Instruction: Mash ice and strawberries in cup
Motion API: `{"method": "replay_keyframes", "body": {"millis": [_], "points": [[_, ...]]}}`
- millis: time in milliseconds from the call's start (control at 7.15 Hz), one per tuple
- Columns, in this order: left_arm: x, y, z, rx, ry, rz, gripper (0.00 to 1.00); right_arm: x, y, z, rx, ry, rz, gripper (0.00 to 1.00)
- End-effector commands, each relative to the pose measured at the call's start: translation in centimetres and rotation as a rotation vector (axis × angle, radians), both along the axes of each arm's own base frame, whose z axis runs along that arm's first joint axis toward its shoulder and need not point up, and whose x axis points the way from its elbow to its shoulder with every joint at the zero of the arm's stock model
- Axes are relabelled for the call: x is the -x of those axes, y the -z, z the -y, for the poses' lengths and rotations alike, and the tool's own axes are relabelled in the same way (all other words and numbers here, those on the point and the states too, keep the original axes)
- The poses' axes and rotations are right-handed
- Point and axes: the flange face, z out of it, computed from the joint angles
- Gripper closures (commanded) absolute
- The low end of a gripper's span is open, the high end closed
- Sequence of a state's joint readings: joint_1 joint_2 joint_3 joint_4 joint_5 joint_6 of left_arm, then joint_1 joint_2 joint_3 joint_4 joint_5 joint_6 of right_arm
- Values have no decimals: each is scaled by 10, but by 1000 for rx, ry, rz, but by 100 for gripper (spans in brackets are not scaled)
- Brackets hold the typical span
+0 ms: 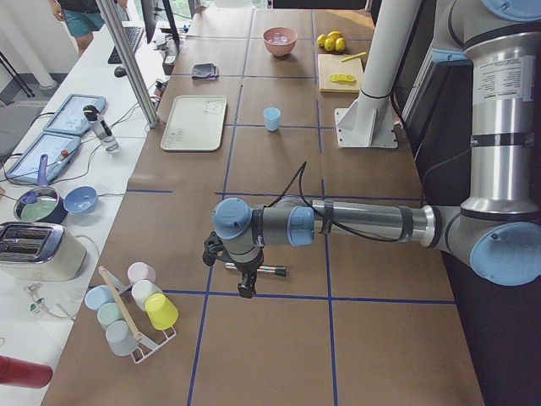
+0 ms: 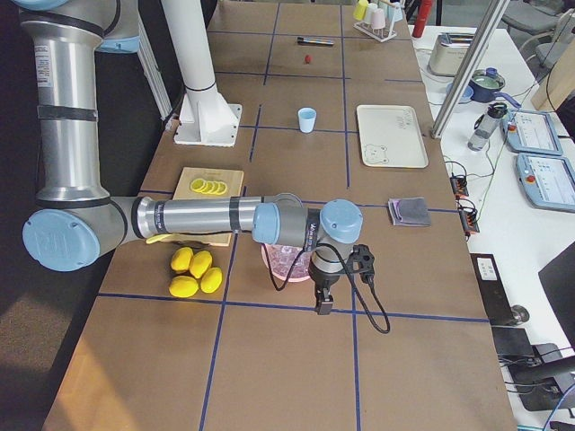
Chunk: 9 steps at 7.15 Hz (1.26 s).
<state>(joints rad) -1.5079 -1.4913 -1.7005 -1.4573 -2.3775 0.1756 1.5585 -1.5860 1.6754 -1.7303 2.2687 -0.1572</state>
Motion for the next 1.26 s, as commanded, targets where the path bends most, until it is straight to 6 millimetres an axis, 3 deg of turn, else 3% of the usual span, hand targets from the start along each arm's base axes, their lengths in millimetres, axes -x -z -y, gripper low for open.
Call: {"method": "replay_keyframes", "body": {"millis": [0,420,840,980,1120], "points": [[1,0,1,-4,1,1,0,1,3,0,-6,2,0,0],[1,-2,1,-1,-2,29,0,11,45,10,-140,22,3,0],[1,-7,0,10,-3,30,0,93,68,24,-367,184,29,1],[0,-8,0,13,-5,30,0,107,69,19,-406,212,42,1],[0,-8,0,13,-5,30,0,125,55,-2,-436,257,55,1]]}}
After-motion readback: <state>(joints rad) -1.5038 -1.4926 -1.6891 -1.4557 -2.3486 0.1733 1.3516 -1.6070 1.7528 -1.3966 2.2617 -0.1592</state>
